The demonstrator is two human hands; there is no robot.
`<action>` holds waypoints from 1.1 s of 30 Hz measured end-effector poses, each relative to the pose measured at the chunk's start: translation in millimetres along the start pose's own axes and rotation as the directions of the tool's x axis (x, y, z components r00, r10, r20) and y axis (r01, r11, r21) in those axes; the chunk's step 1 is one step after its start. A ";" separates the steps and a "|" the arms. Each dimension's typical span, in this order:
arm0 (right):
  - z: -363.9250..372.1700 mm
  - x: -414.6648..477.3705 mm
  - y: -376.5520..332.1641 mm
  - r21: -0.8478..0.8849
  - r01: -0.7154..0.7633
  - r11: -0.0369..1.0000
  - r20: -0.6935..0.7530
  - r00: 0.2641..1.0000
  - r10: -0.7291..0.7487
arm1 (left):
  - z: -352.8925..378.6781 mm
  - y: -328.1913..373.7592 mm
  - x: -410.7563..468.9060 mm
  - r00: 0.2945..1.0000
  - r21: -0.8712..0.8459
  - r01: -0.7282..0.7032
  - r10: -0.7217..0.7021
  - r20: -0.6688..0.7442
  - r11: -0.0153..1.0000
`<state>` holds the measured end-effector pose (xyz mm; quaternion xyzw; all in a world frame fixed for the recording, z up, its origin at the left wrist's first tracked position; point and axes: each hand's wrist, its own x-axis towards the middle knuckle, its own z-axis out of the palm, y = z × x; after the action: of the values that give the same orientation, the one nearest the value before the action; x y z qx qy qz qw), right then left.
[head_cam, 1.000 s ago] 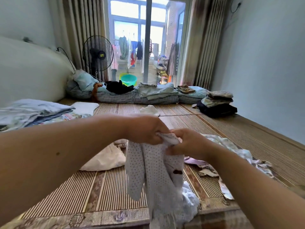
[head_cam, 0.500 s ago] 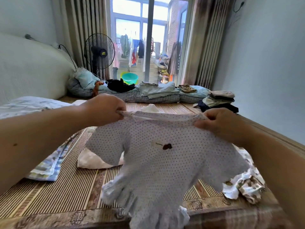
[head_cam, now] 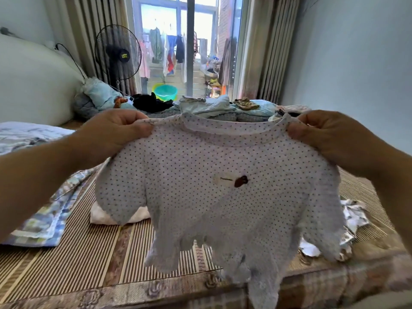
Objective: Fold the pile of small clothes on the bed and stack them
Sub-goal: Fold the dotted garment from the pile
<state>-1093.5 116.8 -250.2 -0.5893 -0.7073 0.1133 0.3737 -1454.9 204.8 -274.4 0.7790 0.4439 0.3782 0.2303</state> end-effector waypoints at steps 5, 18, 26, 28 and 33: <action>19.1 40.6 32.1 -0.080 -0.054 0.995 0.084 0.995 0.060 | 27.1 -24.0 19.7 0.996 0.151 0.073 -0.065 -0.061 0.986; 202.1 168.5 222.9 -0.375 -0.242 0.895 0.320 0.873 0.369 | 174.2 -192.1 143.4 0.885 0.341 0.382 -0.447 0.133 0.859; 200.4 167.5 268.3 -0.372 -0.289 0.882 0.451 0.774 0.443 | 203.3 -243.5 164.8 0.661 0.683 0.356 -0.689 0.298 0.637; 189.5 163.7 272.5 -0.414 -0.341 0.844 0.501 0.689 0.524 | 199.3 -244.7 163.7 0.636 0.799 0.257 -0.718 0.284 0.543; 180.3 162.0 244.6 -0.494 -0.270 0.827 0.476 0.712 0.517 | 179.8 -229.7 163.8 0.636 0.769 0.350 -0.738 0.224 0.535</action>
<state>-1034.0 384.4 -458.4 -0.7254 -0.6494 0.2268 -0.0238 -1378.8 457.3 -480.3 0.6884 0.6950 -0.1315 0.1605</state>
